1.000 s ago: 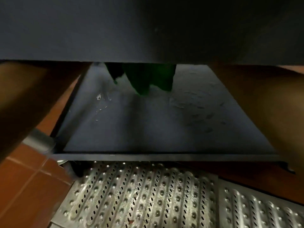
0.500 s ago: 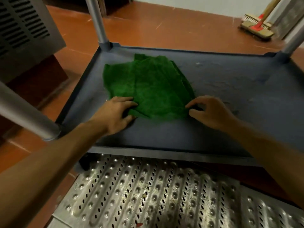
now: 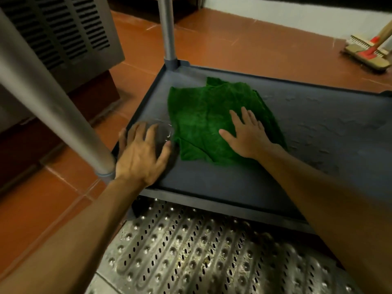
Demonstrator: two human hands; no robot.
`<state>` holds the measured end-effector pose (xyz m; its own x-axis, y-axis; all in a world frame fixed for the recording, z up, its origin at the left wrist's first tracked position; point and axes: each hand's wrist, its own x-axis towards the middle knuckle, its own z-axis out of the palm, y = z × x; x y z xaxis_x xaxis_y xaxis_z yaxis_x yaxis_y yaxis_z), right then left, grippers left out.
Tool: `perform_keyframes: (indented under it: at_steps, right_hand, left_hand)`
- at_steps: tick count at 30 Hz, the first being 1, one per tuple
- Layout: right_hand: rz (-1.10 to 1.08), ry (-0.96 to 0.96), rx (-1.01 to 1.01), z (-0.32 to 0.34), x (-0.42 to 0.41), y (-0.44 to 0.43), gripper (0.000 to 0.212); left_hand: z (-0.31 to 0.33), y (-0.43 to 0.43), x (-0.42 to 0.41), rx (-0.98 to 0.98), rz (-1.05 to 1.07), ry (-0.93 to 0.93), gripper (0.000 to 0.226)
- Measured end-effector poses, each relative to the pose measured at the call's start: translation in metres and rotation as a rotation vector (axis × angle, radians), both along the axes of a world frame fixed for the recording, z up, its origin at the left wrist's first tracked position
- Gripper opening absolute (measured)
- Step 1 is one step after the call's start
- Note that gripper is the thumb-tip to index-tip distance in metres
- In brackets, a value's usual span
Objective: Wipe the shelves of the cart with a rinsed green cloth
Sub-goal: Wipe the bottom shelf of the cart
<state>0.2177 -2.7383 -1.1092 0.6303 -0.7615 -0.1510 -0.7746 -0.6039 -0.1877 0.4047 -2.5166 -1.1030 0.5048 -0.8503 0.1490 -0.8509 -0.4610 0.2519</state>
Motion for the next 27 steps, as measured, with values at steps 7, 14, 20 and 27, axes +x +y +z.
perform_keyframes:
  at_steps: [7, 14, 20, 27]
  right_hand:
    - [-0.161, 0.073, 0.007, -0.014, 0.002, -0.029, 0.11]
    - [-0.252, 0.081, -0.02, -0.012, 0.012, -0.055, 0.109]
    - [-0.207, 0.037, -0.017, -0.015, 0.036, -0.051, 0.101]
    - [-0.066, -0.04, -0.034, -0.018, 0.075, -0.006, 0.091]
  left_hand:
    - [-0.004, 0.002, 0.001, -0.018, 0.025, 0.037, 0.065]
    - [-0.011, 0.003, -0.002, -0.099, 0.013, 0.076, 0.063]
    - [-0.009, 0.006, -0.002, -0.178, -0.041, 0.156, 0.074]
    - [-0.005, 0.021, -0.001, -0.236, -0.075, 0.225, 0.078]
